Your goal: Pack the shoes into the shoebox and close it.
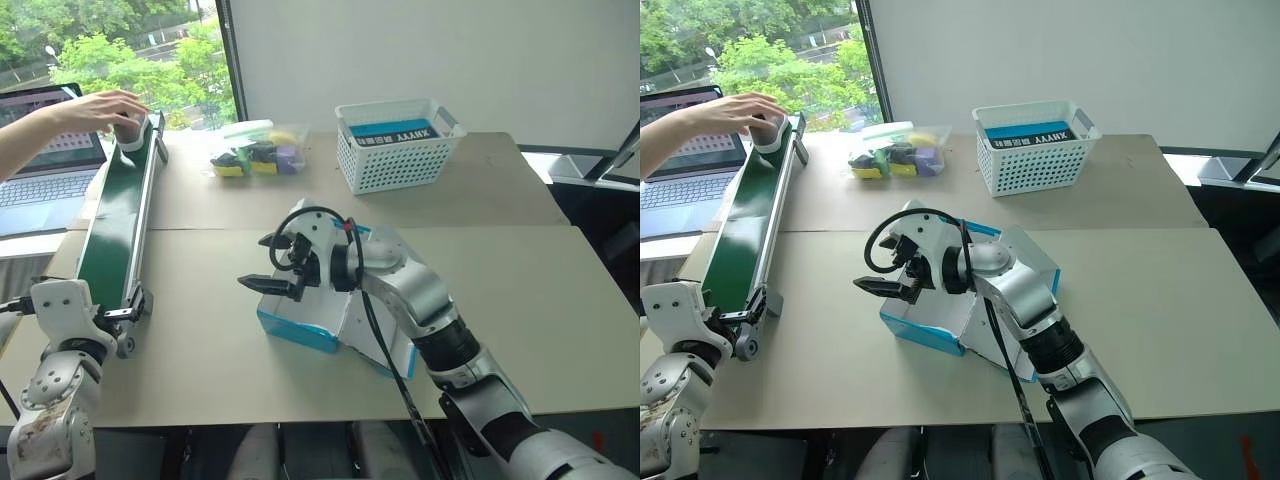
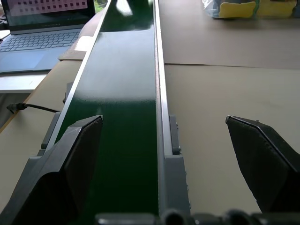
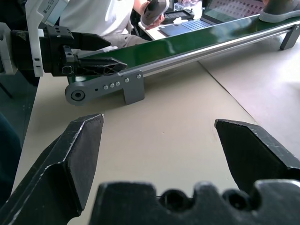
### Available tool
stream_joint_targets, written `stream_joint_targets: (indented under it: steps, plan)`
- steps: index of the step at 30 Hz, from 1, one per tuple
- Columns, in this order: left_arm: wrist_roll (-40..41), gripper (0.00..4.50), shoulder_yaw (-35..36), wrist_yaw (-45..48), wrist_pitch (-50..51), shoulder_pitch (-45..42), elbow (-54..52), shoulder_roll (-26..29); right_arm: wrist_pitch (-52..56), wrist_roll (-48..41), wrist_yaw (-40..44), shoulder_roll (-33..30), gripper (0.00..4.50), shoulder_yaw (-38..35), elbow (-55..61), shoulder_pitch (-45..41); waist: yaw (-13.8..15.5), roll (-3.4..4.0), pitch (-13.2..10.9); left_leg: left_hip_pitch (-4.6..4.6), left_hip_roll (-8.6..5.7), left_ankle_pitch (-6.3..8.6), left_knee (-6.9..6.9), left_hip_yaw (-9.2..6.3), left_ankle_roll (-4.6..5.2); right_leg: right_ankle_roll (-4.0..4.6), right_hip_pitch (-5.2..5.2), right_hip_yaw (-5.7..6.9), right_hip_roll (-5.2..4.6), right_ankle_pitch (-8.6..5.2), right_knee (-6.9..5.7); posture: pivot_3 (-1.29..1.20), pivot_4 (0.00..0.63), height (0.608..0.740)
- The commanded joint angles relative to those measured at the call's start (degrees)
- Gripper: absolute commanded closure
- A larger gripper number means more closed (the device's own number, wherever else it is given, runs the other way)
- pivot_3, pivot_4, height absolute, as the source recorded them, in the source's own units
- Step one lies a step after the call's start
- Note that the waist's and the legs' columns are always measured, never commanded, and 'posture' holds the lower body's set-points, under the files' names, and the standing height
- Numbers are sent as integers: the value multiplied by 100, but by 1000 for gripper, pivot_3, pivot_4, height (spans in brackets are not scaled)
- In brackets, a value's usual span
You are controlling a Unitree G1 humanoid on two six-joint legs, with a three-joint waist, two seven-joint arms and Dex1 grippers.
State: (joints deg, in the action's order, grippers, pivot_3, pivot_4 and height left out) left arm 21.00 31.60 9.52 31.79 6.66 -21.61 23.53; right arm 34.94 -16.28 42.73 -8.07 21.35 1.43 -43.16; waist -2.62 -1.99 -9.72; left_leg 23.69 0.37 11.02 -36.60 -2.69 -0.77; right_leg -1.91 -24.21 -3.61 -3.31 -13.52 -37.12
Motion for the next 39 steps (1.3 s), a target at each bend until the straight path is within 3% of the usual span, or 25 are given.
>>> stream_joint_targets:
  steps: [1, 32, 39]
  plan:
    - [150, 0, 291, -53, 92, -35, -123, 66, -121, 16, 1, 76, 19, -80, 71, -79, 0, 0, 0, 0, 0, 0, 0, 0, 0, 0, 0, 0, 0, 0, 0, 0, 150, 738]
    - [402, 0, 521, -210, 573, -249, -169, 217, -139, 301, 34, 99, 19, -17, 20, 28, 5, 0, 0, 0, 0, 0, 0, 0, -1, 0, 0, 0, 0, 0, 1, 0, 150, 738]
    - [402, 0, 502, -248, 604, 45, -356, 100, -55, 338, 55, 45, 19, -20, 95, 97, 0, 0, 0, 0, 2, 2, 0, 1, -3, 0, -1, 0, 0, 0, 2, 0, 150, 738]
